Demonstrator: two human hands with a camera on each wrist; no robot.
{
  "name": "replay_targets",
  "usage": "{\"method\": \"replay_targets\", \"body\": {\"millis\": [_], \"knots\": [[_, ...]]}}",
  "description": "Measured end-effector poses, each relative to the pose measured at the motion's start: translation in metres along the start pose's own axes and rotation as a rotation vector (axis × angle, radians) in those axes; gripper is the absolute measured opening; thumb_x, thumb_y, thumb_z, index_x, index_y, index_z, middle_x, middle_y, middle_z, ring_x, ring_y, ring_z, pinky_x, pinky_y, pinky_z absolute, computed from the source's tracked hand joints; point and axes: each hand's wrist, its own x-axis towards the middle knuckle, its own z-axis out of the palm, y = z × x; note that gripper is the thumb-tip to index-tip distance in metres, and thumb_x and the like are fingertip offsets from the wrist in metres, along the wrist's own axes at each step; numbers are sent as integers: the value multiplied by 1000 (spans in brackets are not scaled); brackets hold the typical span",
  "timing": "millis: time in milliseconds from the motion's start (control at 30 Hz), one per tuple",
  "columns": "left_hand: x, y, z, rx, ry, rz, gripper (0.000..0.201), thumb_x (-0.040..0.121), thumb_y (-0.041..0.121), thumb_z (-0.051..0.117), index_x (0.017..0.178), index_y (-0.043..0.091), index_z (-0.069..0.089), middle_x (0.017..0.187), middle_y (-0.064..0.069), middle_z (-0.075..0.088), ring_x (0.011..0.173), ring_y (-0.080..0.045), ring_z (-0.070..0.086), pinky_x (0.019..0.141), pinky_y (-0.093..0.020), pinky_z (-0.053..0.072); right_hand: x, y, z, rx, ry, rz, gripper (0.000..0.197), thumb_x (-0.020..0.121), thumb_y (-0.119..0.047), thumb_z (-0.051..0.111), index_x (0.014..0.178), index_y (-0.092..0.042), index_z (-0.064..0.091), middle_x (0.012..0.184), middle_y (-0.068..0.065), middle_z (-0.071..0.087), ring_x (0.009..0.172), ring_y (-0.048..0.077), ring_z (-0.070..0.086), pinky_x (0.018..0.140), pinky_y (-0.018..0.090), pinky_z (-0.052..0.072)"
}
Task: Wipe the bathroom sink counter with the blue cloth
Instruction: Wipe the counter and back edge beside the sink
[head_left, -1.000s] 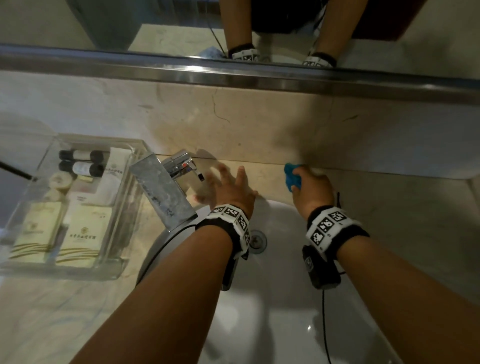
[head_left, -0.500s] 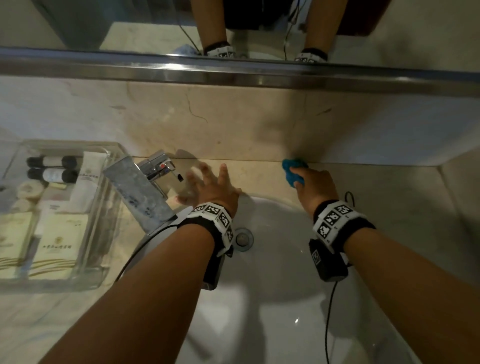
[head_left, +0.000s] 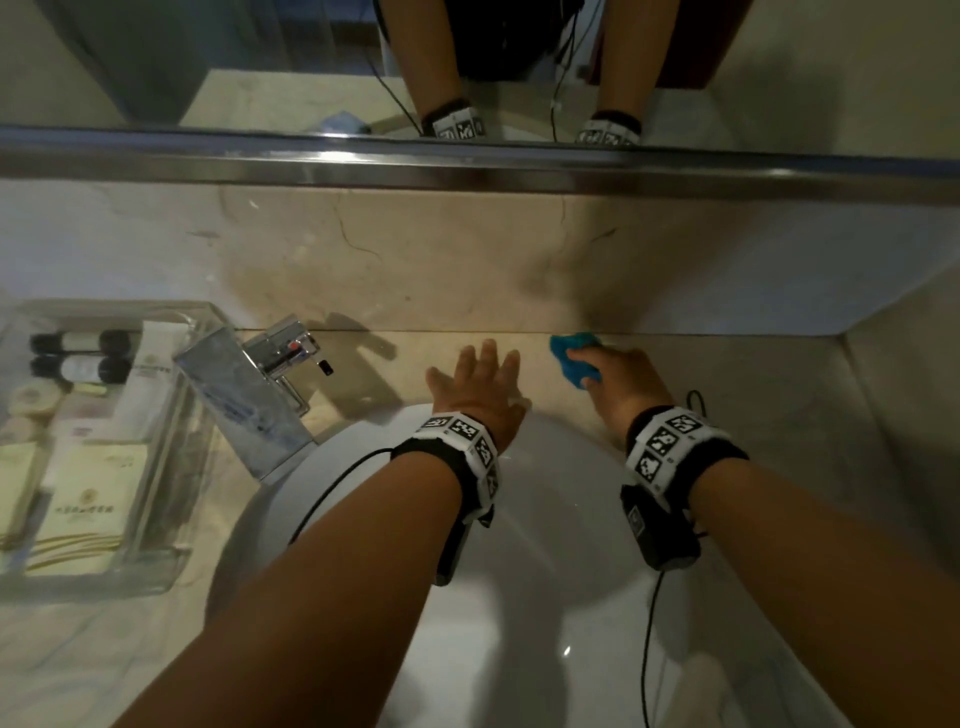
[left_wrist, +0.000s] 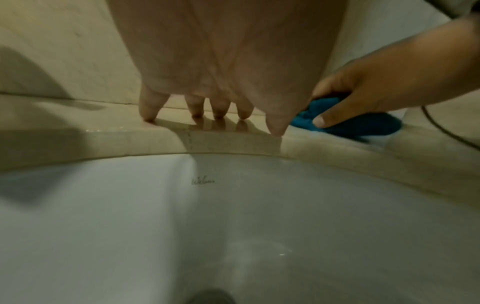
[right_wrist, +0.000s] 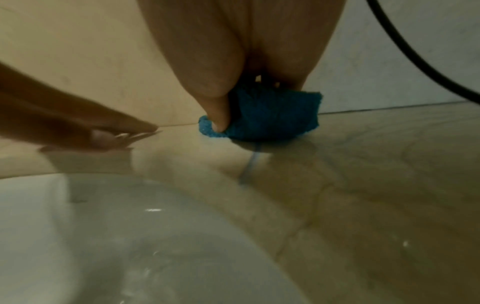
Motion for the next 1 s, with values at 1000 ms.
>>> {"method": "replay_targets", "body": {"millis": [1000], "knots": [[28,-10,-16,28,-130,49,64,100,42,32,148,39,-10,157,9,-20,146,-21,-11,106,-68,18,-18,-17,1,-207,-191,-139,48,97,-41,35,143,-29,29,153,-2,27,141,21,24,115,33,22]]}}
